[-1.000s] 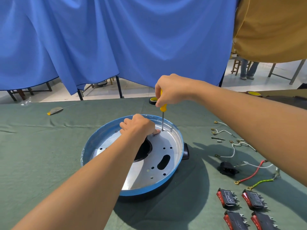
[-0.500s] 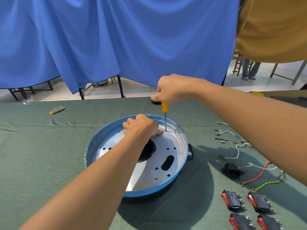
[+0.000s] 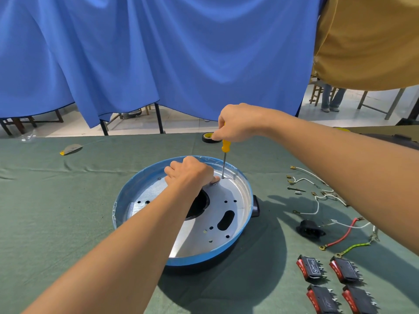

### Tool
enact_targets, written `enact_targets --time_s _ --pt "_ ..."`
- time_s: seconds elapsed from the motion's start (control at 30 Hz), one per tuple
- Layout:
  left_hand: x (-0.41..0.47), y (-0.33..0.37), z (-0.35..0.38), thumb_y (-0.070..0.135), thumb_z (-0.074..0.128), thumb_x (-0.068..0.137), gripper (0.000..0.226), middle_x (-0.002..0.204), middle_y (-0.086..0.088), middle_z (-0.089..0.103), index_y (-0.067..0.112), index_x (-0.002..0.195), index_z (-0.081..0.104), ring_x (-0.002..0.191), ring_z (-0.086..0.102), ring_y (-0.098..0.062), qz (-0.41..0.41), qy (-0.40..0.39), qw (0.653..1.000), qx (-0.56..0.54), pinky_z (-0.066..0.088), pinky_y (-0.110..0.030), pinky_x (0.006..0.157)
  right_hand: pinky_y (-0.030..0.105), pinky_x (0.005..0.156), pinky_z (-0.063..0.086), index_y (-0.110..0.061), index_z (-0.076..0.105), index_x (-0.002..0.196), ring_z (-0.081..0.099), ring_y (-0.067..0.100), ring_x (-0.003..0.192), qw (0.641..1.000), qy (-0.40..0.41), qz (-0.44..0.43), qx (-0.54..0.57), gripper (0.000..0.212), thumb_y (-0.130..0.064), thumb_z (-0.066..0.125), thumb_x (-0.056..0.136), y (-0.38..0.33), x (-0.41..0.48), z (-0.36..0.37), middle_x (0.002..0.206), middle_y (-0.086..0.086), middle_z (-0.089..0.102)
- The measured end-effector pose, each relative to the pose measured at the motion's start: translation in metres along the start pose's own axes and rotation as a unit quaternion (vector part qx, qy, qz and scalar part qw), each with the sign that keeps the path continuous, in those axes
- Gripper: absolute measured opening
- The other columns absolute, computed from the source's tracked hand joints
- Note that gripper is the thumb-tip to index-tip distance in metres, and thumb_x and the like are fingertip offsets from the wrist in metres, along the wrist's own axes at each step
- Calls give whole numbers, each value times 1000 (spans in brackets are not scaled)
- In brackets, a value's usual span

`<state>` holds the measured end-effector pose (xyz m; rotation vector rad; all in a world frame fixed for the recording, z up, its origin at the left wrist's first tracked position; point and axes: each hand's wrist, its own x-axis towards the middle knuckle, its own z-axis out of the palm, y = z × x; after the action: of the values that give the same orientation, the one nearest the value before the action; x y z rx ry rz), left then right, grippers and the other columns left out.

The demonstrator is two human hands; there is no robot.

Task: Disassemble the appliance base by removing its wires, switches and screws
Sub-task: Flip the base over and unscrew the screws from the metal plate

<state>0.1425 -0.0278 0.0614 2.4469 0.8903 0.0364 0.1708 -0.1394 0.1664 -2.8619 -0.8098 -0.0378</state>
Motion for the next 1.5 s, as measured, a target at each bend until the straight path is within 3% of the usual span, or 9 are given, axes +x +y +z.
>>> enact_targets --time_s 0.1,0.23,0.37,0.53,0.7,0.83,1.0,1.17,1.5 --pt "-1 0 0 49 78 74 57 125 -10 42 15 91 35 122 33 -29 2 0 1000 1 30 -39 101 29 55 31 -7 56 73 41 22 64 1000 24 4 5 41 -43 55 94 0 0 1 66 8 50" --pt "-2 -2 -1 48 78 74 57 125 -10 42 15 93 36 123 32 -30 8 2 1000 -3 30 -40 101 30 59 35 -2 67 107 42 23 72 999 18 11 25 32 -23 58 84 -2 3 1 100 20 67" --pt "-3 -2 0 46 77 75 54 120 -9 40 15 92 36 121 32 -29 11 6 1000 -8 30 -39 99 28 50 27 -11 46 62 37 22 60 1000 21 17 -2 46 -42 52 95 -3 1 -2 61 4 41" --pt "-2 -4 0 47 77 74 55 109 -8 37 15 84 34 120 33 -29 9 6 1000 -9 31 -39 99 28 53 31 -4 63 90 41 23 68 1000 16 12 4 18 -18 53 86 -6 1 -2 72 6 47" --pt "-2 -3 0 47 77 75 56 124 -9 42 15 93 36 123 32 -29 10 3 1000 -4 30 -39 100 28 52 30 -13 41 63 41 23 61 999 22 12 -36 42 -38 51 96 -5 0 -3 64 4 42" --pt "-1 -4 0 48 77 74 56 121 -9 42 15 93 36 121 33 -29 12 5 1000 -5 31 -39 99 28 53 36 -11 58 82 45 26 70 1000 9 -2 -18 11 -20 54 87 -5 3 -2 73 7 50" --pt "0 -4 1 49 77 74 57 115 -8 39 15 93 36 121 33 -29 12 5 1000 -4 31 -40 99 28 48 24 -14 36 61 32 19 55 999 21 -2 -25 44 -34 51 97 -7 2 -4 60 2 35" --pt "1 -5 2 50 77 73 58 121 -9 42 15 93 35 120 34 -29 13 8 1000 -4 31 -40 99 26 48 30 -12 43 67 39 25 61 1000 4 -2 -23 23 -17 53 87 -8 2 -3 65 8 44" --pt "3 -5 1 48 78 73 60 123 -9 42 15 95 34 122 33 -29 10 5 1000 4 31 -40 100 29 48 20 -14 33 59 27 22 58 999 18 -5 -29 35 -19 55 85 -4 2 1 58 3 30"
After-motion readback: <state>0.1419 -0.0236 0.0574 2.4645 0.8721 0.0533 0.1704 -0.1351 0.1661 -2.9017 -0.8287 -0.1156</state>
